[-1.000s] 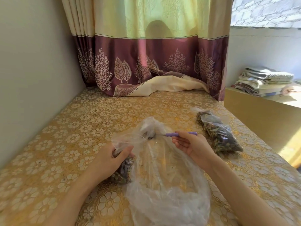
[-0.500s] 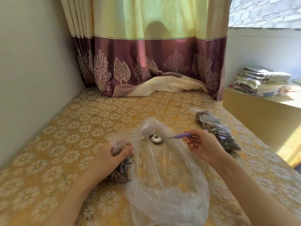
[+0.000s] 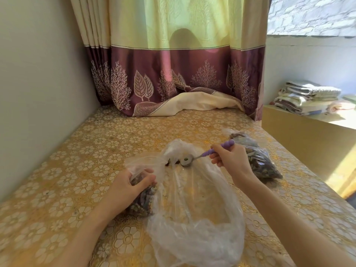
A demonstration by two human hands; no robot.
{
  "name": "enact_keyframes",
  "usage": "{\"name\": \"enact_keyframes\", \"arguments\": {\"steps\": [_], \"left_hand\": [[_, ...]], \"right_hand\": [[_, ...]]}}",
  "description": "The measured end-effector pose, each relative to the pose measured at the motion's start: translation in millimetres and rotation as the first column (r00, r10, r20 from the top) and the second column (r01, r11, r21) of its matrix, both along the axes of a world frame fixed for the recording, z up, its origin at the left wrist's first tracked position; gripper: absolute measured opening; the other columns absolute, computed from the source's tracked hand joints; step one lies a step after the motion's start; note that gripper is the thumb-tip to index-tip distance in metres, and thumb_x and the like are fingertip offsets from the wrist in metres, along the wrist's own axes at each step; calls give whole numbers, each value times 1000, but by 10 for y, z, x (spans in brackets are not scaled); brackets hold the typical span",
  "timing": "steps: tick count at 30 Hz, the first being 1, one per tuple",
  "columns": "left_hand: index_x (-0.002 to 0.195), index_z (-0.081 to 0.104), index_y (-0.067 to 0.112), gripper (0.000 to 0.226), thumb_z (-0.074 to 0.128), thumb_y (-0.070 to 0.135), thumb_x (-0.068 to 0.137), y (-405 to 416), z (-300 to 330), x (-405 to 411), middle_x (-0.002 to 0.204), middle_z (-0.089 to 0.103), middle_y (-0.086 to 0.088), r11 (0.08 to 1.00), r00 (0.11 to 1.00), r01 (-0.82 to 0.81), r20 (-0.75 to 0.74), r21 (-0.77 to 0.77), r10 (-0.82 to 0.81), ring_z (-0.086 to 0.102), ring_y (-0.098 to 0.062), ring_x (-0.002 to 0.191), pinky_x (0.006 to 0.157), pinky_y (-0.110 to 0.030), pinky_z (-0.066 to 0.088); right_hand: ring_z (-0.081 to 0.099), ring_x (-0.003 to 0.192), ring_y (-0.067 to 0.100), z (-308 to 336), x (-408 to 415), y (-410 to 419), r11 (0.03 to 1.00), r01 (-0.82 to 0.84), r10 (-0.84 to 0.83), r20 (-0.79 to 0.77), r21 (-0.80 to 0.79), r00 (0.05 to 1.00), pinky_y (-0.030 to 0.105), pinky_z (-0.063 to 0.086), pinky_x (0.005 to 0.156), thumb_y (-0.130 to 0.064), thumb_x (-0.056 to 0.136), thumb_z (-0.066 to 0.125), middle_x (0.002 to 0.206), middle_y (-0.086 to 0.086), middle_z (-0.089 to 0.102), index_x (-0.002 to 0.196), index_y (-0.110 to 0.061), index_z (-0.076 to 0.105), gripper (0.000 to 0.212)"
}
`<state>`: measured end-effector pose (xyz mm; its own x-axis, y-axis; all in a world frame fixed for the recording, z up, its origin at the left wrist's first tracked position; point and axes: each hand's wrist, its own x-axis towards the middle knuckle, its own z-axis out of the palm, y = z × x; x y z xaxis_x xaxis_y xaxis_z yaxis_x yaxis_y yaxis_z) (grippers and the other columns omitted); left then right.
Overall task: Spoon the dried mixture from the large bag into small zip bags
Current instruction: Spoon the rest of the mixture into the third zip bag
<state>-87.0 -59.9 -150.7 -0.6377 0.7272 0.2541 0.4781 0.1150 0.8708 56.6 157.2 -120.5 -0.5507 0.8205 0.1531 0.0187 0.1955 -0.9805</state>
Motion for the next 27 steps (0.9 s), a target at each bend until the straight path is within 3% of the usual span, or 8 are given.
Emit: {"name": "enact_keyframes", "arguments": {"steps": [4,7,10,13,15,21,27], "left_hand": [[91,64,27,10,65,28,81,-8,-5,-11,79,74,9,1000,1000,-7,-12,-23,7,68,-3,76,70,-16,48],[90,64,29,16,63,38,76,-12,-1,-24,80,73,11,999,1000,-11,-21,-30,10,68,-3,76,67,-11,46],[88,64,29,11,65,34,79,-2,-9,-46,79,73,14,999,1000,-23,-17,-44,23,67,0,76,63,-5,44],[87,64,29,5,66,27,82,5,-16,-53,78,72,16,998,999,-29,-34,-58,28,67,2,75,62,-5,44],[86,64,29,5,66,26,83,5,-9,-41,78,71,20,998,999,-30,-35,-60,28,66,5,74,60,-3,43],[86,64,29,4,66,28,82,1,-6,-33,75,70,21,998,999,-34,-40,-60,32,65,6,71,57,-4,43],[85,64,32,11,65,39,76,-1,12,-35,75,72,8,997,999,-39,-26,-68,37,66,3,73,57,-5,44]], "right_hand": [[60,54,8,-41,-91,-34,998,-17,17,-7,64,1000,17,46,50,-12,94,55,59,-2,69,71,-7,74,30],[61,61,14,-65,-102,-22,987,-134,130,-58,-84,990,23,50,57,-12,95,55,80,18,72,66,-12,75,35],[62,63,13,-74,-80,14,945,-237,223,-86,-227,971,22,52,58,-11,94,56,87,22,71,61,-17,77,39],[62,65,14,-82,-70,84,876,-310,287,-118,-370,951,22,51,57,-10,93,57,97,22,71,88,-2,73,19],[58,65,14,-83,-61,129,828,-346,312,-151,-441,938,21,49,55,-8,94,55,100,23,70,97,8,66,19],[56,46,11,-79,8,220,773,-216,188,-110,-597,976,17,46,41,-10,97,48,64,13,65,81,4,62,25],[55,45,11,-46,125,282,813,-177,131,-123,-555,984,18,44,39,-12,97,49,63,11,63,85,4,63,24]]}}
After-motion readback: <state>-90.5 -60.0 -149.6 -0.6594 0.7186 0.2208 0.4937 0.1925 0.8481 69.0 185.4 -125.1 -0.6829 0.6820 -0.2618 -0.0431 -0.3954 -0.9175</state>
